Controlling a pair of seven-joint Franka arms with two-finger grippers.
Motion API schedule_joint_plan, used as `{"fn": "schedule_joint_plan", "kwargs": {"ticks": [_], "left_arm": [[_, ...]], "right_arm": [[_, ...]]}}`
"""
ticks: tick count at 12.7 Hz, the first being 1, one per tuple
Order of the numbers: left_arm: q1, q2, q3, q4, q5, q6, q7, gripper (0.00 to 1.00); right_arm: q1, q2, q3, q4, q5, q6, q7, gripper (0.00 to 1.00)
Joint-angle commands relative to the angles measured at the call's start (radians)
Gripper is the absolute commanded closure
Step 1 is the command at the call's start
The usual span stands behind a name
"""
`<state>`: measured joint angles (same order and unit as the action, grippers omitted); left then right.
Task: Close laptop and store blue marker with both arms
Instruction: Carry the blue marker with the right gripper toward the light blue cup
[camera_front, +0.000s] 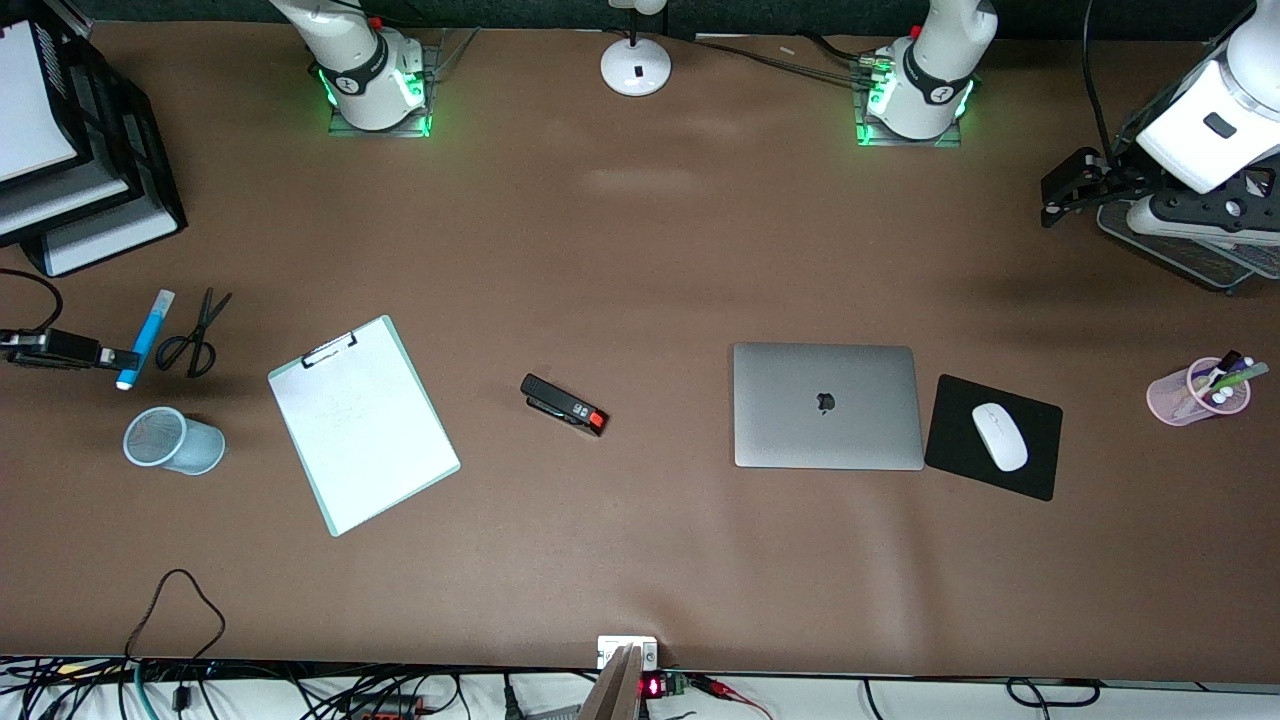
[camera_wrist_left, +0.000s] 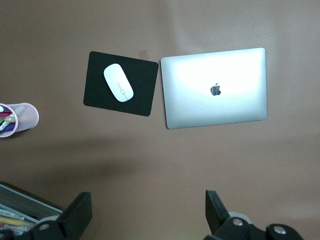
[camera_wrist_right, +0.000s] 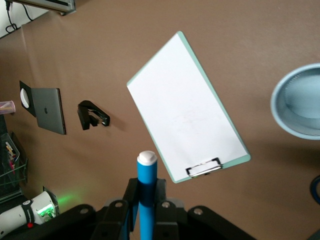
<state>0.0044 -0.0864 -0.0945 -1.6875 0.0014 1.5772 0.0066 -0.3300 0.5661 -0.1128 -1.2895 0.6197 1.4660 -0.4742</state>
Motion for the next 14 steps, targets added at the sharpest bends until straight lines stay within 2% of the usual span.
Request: {"fn": "schedule_joint_plan", "kwargs": {"ticks": [1, 7, 14], "left_arm": [[0.008, -0.009, -0.007, -0.009, -0.012, 0.012, -0.007, 0.00], [0.008, -0.007, -0.007, -0.009, -0.017, 0.027, -0.010, 0.00], [0.009, -0.007, -0.005, -0.008, -0.020, 0.033, -0.011, 0.00]], "right_arm": [[-0.038, 0.038, 0.016, 0.038, 0.031, -0.030, -0.068, 1.00], [-0.043, 0.058, 0.012, 0.070, 0.018, 0.048, -0.136, 1.00], [-0.054, 0.074, 0.010, 0.070, -0.035, 0.178, -0.245, 1.00]]}}
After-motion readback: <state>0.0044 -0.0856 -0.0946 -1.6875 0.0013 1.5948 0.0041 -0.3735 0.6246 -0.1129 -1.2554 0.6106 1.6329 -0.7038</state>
